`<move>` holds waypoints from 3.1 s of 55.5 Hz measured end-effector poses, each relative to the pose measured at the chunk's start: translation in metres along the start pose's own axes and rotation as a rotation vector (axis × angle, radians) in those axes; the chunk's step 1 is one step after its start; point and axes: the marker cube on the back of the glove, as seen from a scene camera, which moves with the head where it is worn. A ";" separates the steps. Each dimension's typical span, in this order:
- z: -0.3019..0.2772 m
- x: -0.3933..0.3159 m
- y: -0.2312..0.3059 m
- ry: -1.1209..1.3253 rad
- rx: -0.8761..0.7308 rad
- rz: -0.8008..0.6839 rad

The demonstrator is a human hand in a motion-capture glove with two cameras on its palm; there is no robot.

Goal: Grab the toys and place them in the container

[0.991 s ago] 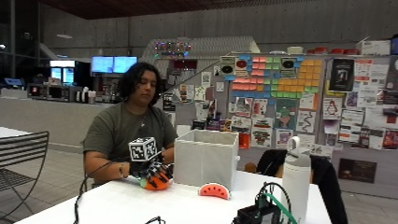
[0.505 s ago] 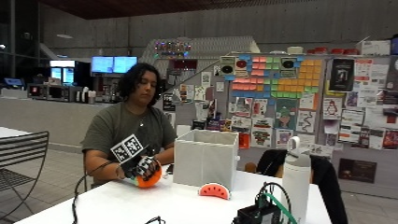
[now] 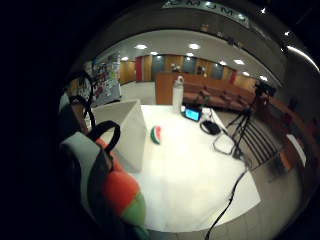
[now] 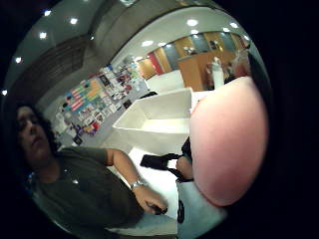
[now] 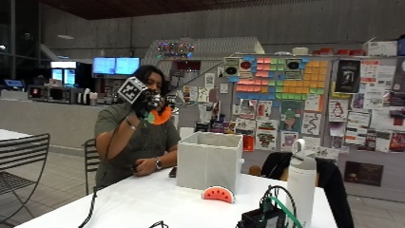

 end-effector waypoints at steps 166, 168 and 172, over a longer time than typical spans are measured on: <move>0.232 0.206 0.057 0.022 -0.236 1.044; 0.215 0.198 0.045 0.002 -0.198 1.032; 0.182 0.180 0.019 -0.036 -0.151 1.009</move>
